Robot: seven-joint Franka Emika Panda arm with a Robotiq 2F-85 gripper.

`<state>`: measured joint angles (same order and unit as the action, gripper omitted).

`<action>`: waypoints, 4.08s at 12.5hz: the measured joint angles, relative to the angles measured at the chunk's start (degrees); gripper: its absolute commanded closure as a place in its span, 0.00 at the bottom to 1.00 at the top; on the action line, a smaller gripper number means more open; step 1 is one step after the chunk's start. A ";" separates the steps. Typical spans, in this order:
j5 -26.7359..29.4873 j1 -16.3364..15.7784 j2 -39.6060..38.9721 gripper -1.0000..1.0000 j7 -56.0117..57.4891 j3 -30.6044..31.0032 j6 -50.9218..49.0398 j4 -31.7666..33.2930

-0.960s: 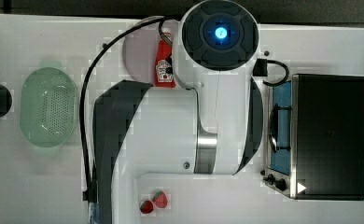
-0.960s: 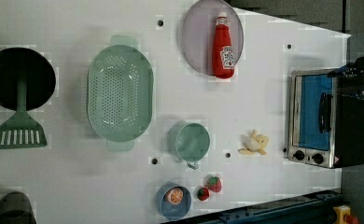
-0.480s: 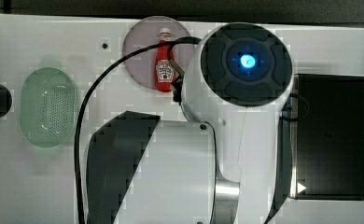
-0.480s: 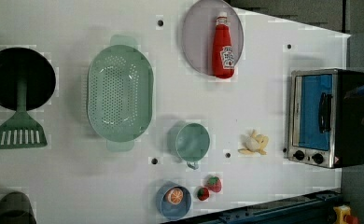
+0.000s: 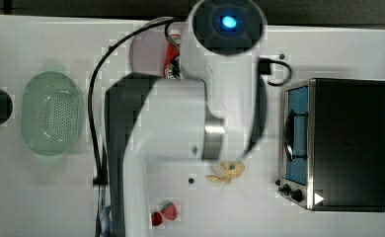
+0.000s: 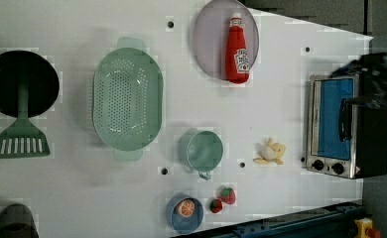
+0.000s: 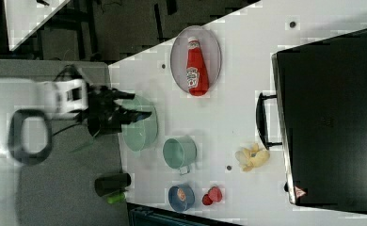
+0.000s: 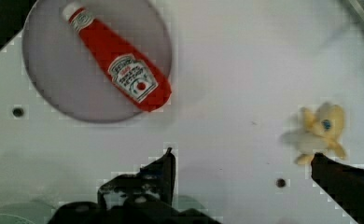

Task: Pick ketchup from plate and place it on table.

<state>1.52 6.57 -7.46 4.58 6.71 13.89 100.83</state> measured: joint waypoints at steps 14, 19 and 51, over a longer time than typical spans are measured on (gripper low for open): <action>-6.48 -2.86 -30.64 0.00 30.92 1.80 24.19 -4.14; -7.65 -3.76 -38.92 0.00 31.85 1.97 27.01 -12.53; -5.46 3.31 0.08 0.43 32.18 -0.02 11.32 6.27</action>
<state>-3.94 9.88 -7.39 36.76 6.69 25.21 107.09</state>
